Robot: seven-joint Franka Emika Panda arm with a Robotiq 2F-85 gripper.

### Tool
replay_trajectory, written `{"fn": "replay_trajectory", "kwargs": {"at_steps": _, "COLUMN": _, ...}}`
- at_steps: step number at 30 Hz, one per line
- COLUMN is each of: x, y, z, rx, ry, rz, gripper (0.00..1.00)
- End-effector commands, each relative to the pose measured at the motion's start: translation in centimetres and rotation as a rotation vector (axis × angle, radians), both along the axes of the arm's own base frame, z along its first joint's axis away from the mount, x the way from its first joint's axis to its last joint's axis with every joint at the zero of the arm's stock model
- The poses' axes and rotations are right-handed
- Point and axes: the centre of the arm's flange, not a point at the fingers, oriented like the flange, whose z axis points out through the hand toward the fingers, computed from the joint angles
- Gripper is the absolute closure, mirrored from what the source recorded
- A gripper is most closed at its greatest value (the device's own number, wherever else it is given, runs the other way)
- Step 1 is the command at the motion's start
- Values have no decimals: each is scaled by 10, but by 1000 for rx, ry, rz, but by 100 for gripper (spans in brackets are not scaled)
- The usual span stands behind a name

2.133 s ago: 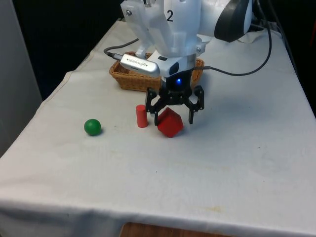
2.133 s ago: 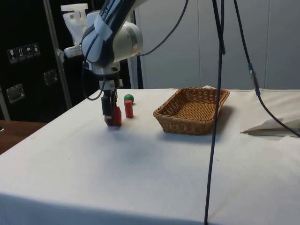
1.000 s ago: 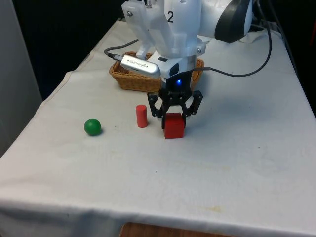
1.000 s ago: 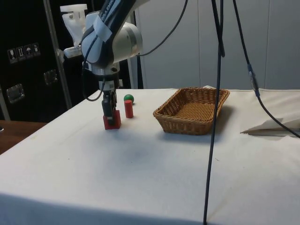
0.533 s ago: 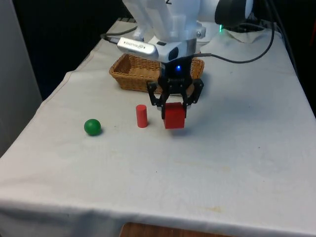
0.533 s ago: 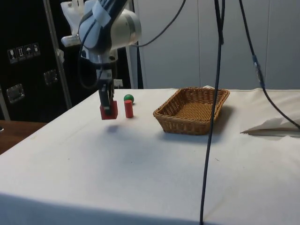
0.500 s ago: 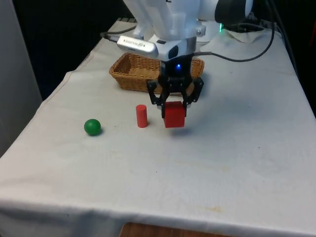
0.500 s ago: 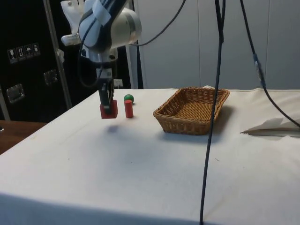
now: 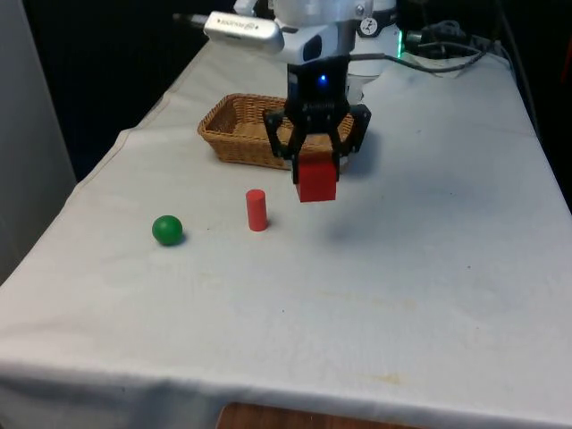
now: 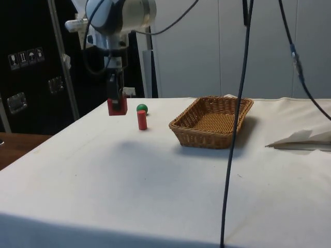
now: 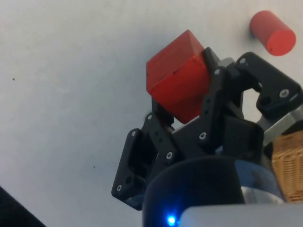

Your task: Pick up the object to the left of the cylinder and place it into the basket.

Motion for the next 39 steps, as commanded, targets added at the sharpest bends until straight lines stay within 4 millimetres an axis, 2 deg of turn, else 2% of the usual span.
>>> {"fn": "replay_trajectory", "kwargs": {"at_steps": 1, "x": -2, "y": 0, "z": 6, "rx": -9, "ry": 1, "rz": -2, "gripper": 100}}
{"fn": "replay_trajectory", "kwargs": {"at_steps": 6, "x": -6, "y": -3, "z": 24, "rx": -5, "ry": -6, "rz": 2, "gripper": 100}}
{"fn": "replay_trajectory", "kwargs": {"at_steps": 7, "x": -4, "y": -2, "z": 22, "rx": 6, "ry": -9, "rz": 5, "gripper": 100}}
{"fn": "replay_trajectory", "kwargs": {"at_steps": 10, "x": -10, "y": -6, "z": 37, "rx": 0, "ry": -10, "rz": 4, "gripper": 100}}
{"fn": "replay_trajectory", "kwargs": {"at_steps": 17, "x": -22, "y": -9, "z": 51, "rx": 10, "ry": -17, "rz": 9, "gripper": 100}}
{"fn": "replay_trajectory", "kwargs": {"at_steps": 24, "x": -37, "y": -15, "z": 63, "rx": 25, "ry": -25, "rz": 13, "gripper": 100}}
{"fn": "replay_trajectory", "kwargs": {"at_steps": 25, "x": -33, "y": -13, "z": 60, "rx": 35, "ry": -17, "rz": 14, "gripper": 100}}
{"fn": "replay_trajectory", "kwargs": {"at_steps": 33, "x": -58, "y": -25, "z": 73, "rx": 44, "ry": -35, "rz": 15, "gripper": 100}}
{"fn": "replay_trajectory", "kwargs": {"at_steps": 34, "x": -52, "y": -22, "z": 71, "rx": 52, "ry": -27, "rz": 16, "gripper": 100}}
{"fn": "replay_trajectory", "kwargs": {"at_steps": 35, "x": -60, "y": -26, "z": 73, "rx": 47, "ry": -35, "rz": 16, "gripper": 100}}
{"fn": "replay_trajectory", "kwargs": {"at_steps": 39, "x": -68, "y": -30, "z": 76, "rx": 55, "ry": -38, "rz": 16, "gripper": 100}}
